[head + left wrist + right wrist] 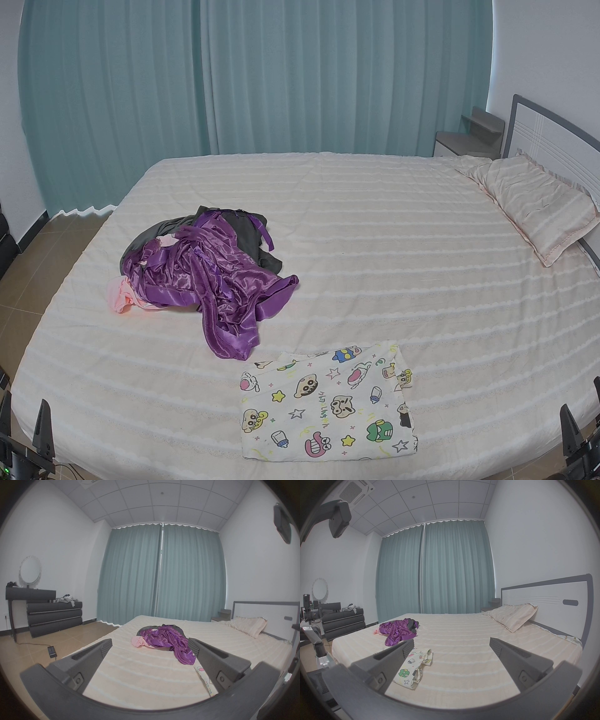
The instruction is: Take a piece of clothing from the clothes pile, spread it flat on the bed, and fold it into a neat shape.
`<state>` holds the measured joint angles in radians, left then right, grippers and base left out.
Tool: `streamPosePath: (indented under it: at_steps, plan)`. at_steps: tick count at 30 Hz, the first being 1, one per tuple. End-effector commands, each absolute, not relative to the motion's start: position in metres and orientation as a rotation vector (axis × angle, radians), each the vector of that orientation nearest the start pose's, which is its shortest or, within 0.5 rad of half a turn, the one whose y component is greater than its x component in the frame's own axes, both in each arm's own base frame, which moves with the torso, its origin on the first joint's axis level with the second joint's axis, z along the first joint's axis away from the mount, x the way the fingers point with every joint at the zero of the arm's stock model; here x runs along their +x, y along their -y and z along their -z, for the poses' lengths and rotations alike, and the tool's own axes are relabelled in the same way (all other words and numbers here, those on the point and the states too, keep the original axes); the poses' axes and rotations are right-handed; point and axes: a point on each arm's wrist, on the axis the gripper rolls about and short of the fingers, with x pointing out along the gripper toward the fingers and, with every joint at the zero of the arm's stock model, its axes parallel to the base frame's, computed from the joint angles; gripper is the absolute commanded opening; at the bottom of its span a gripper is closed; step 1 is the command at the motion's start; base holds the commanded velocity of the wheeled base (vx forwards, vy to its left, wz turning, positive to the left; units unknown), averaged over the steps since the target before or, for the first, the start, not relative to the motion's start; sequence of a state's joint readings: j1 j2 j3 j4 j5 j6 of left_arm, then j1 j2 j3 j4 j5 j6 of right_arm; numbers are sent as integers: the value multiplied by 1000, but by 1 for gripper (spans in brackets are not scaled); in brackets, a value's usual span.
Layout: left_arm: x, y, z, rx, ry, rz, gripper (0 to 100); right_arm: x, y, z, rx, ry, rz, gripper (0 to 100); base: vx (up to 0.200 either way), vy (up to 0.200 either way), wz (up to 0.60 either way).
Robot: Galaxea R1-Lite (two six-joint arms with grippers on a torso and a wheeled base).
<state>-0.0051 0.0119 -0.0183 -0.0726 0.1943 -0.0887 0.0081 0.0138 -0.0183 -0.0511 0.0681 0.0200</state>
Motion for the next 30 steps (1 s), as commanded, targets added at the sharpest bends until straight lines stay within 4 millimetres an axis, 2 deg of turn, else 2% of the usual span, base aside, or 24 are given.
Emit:
streamPosePath:
  at_steps: [1,13,17,30]
  plan:
    - [-23,-4,-83,-98,80,-173,100,-23,-1,-81,28,51,-76,100,0,0,0]
    - [-23,-2,-82,-31,67,-97,100,-23,-1,-81,18,51,-74,100,0,0,0]
    - [-23,-1,-75,-29,-10,-46,100,-23,-1,-81,18,51,-76,100,0,0,0]
    - [-23,-1,-76,-14,6,-40,100,-23,-1,-81,17,51,-77,100,0,0,0]
